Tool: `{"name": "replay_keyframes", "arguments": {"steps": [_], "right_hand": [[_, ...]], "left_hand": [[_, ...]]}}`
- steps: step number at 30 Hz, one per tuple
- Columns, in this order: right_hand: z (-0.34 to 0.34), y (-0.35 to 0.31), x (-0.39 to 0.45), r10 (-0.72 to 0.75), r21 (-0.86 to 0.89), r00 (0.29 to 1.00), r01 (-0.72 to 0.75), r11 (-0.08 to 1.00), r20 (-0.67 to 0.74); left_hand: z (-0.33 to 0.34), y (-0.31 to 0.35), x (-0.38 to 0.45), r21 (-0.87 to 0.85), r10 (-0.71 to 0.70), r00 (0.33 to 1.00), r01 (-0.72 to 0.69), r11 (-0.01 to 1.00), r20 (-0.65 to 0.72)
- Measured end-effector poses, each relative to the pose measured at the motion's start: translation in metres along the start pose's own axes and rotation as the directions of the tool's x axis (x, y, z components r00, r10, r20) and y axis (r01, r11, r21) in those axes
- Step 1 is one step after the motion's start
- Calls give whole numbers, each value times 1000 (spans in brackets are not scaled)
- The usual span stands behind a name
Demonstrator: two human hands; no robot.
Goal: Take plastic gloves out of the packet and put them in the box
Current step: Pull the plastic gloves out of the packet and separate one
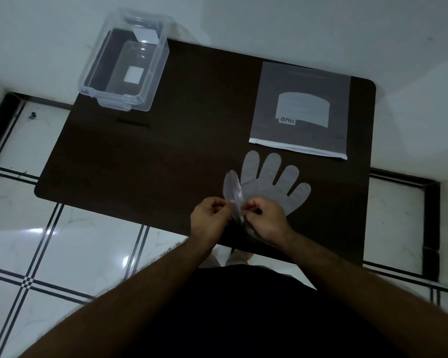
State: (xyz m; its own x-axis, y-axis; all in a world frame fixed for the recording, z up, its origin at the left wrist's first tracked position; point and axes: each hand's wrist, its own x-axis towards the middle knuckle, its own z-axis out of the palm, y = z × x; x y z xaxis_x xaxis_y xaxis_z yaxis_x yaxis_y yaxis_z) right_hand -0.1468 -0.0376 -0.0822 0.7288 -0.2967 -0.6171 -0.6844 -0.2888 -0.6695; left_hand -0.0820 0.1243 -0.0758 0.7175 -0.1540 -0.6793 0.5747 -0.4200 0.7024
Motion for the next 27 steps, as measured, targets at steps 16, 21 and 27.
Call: {"name": "replay_keyframes", "arguments": {"steps": [16, 21, 27], "right_hand": [[-27, -14, -6, 96, 219, 994, -82, 972, -56], [-46, -19, -11, 202, 496, 967, -100, 862, -156], [-72, -18, -9, 274, 600, 939, -98, 794, -209]], "left_hand": [[2, 20, 6, 646, 539, 693, -694, 318, 479], [26, 29, 24, 598, 548, 719, -679, 426, 427], [51, 36, 38, 610, 556, 653, -734, 297, 515]]}}
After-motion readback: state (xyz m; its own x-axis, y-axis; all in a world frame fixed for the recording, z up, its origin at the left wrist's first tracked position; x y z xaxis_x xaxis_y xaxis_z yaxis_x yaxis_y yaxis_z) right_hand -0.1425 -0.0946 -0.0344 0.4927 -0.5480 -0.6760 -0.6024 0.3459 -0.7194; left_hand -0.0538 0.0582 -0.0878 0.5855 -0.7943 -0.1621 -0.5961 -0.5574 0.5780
